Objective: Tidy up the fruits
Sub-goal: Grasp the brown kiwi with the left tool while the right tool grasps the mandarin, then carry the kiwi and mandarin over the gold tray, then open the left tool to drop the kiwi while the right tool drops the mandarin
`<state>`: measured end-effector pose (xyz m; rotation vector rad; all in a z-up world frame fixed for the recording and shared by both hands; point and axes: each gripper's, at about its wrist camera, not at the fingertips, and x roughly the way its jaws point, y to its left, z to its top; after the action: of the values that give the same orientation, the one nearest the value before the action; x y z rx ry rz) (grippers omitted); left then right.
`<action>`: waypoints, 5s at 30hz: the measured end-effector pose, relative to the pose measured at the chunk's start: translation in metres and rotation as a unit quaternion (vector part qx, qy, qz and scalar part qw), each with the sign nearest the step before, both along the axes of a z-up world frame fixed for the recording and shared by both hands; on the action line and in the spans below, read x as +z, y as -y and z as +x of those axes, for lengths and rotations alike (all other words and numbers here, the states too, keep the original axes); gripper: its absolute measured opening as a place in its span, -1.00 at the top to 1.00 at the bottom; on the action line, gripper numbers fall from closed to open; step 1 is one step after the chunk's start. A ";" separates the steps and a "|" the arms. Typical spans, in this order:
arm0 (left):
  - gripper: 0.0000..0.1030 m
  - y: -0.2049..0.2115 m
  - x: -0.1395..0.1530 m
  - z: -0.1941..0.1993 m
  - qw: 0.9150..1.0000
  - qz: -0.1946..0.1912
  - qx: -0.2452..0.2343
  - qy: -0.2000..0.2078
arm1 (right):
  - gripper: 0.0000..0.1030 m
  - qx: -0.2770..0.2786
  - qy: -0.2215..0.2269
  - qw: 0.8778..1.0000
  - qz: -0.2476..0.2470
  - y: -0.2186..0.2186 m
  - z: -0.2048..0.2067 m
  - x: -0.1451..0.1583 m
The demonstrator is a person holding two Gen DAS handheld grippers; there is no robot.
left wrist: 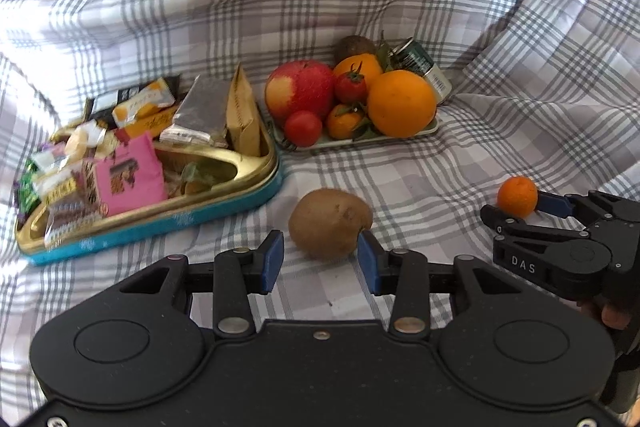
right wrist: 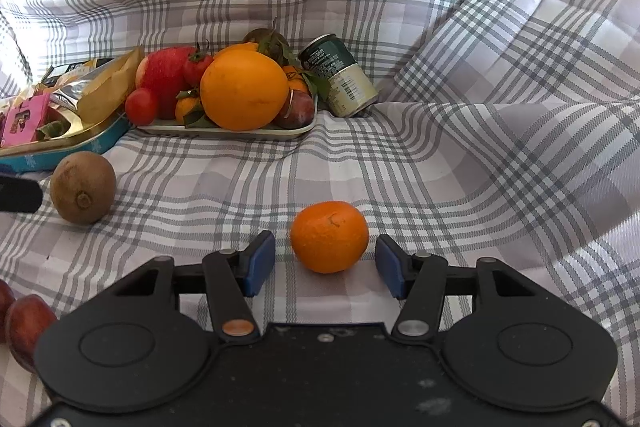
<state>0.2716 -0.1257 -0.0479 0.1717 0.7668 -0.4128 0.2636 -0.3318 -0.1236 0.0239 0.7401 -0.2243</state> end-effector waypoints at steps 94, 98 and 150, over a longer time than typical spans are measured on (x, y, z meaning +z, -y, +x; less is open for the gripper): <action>-0.14 -0.095 0.092 -0.144 1.000 -0.013 0.005 -0.013 | 0.25 0.037 0.001 0.995 -0.094 -0.030 0.000 0.001; -0.14 -0.102 0.085 -0.165 1.000 0.005 0.007 -0.016 | 0.25 0.040 0.001 0.993 -0.112 -0.034 0.000 0.000; -0.10 -0.128 0.026 -0.247 0.984 0.030 0.157 -0.075 | 0.25 0.190 -0.061 0.973 0.114 -0.146 -0.270 0.088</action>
<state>0.0243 0.0025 -0.0222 0.0745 0.9388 -0.1042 -0.0068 -0.1861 -0.0354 0.0856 0.8754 0.2274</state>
